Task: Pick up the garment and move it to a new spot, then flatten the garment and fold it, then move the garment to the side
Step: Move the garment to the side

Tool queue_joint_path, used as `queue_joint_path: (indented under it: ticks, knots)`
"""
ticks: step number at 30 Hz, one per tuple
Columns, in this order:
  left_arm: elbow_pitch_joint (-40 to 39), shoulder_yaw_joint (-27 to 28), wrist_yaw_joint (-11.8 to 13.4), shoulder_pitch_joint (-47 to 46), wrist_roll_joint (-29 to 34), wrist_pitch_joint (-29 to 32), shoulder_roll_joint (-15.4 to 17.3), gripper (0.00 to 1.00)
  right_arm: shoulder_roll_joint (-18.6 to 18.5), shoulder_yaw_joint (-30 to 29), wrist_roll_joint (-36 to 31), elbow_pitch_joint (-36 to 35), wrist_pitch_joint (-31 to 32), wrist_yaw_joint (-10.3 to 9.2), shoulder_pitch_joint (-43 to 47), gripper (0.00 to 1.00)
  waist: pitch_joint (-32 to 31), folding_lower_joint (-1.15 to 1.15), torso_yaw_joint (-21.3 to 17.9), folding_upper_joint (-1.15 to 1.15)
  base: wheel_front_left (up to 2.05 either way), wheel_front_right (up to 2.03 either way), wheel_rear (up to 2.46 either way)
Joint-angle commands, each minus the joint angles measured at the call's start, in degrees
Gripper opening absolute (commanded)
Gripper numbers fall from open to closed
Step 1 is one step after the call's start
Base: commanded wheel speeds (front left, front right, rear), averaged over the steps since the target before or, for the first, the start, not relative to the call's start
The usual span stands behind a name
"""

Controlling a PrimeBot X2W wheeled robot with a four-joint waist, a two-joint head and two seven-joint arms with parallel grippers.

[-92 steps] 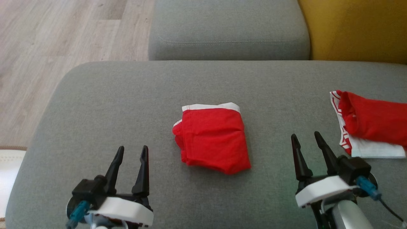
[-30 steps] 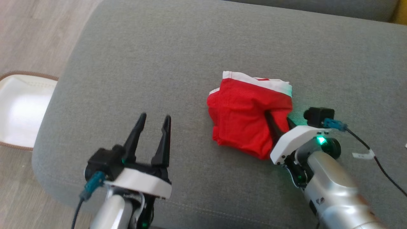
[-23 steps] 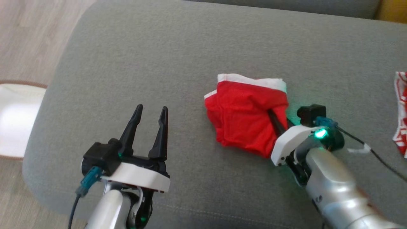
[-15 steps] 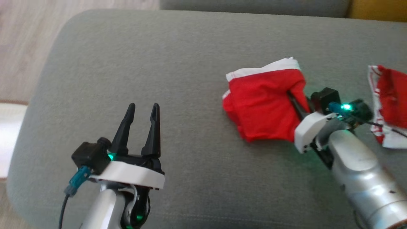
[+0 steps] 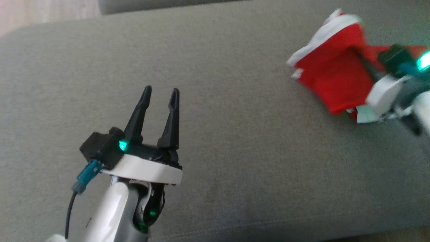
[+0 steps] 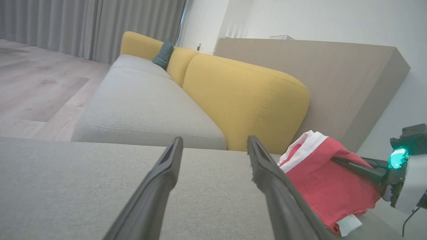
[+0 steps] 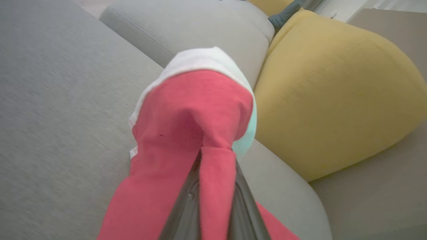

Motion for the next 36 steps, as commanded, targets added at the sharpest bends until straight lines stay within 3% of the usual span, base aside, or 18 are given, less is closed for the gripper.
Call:
queue_joint_path:
  ticks: [1,5,11,17,27,29,36]
  knots:
    - [-2.0,1.0,-0.5,-3.3,0.7,-0.4,0.1,1.00,-4.1,0.9,1.5,-2.9,1.5,-0.04,-2.6,0.00,3.3,0.00,-2.7,0.00,0.00,0.00,0.00]
    - [-1.7,0.9,-1.1,-5.1,1.4,-0.4,0.1,1.00,-8.9,0.2,3.4,-4.1,4.5,-0.04,-4.4,0.00,6.3,0.00,-3.8,0.00,0.00,0.00,0.00]
    - [-0.8,1.5,-2.2,-6.6,2.3,-0.4,0.1,1.00,-11.0,-4.4,4.7,-3.2,8.3,-0.04,-4.5,0.00,9.8,0.00,-4.2,0.00,0.00,0.00,0.00]
    - [-0.5,2.3,-2.8,-7.3,3.0,-0.4,0.1,1.00,-10.7,-9.9,2.5,-1.4,11.7,-0.04,-3.3,0.00,12.0,0.00,-4.0,0.00,0.00,0.00,0.00]
    - [0.2,3.9,-3.9,-7.9,4.3,-0.4,0.1,1.00,-6.6,-20.5,-3.8,-0.5,14.5,-0.04,-0.1,0.00,13.8,0.00,-3.4,0.00,0.00,0.00,0.00]
    - [0.2,3.9,-3.9,-7.9,4.3,-0.4,0.1,1.00,-6.0,-22.1,-4.5,-0.9,14.4,-0.04,0.3,1.00,13.9,0.00,-3.4,0.00,0.00,0.00,0.00]
    - [0.8,4.1,-4.0,-8.0,4.2,-0.4,0.1,1.00,-3.4,-27.2,-6.3,-1.3,14.3,-0.04,1.8,1.00,13.1,0.00,-3.3,0.00,0.00,0.00,0.00]
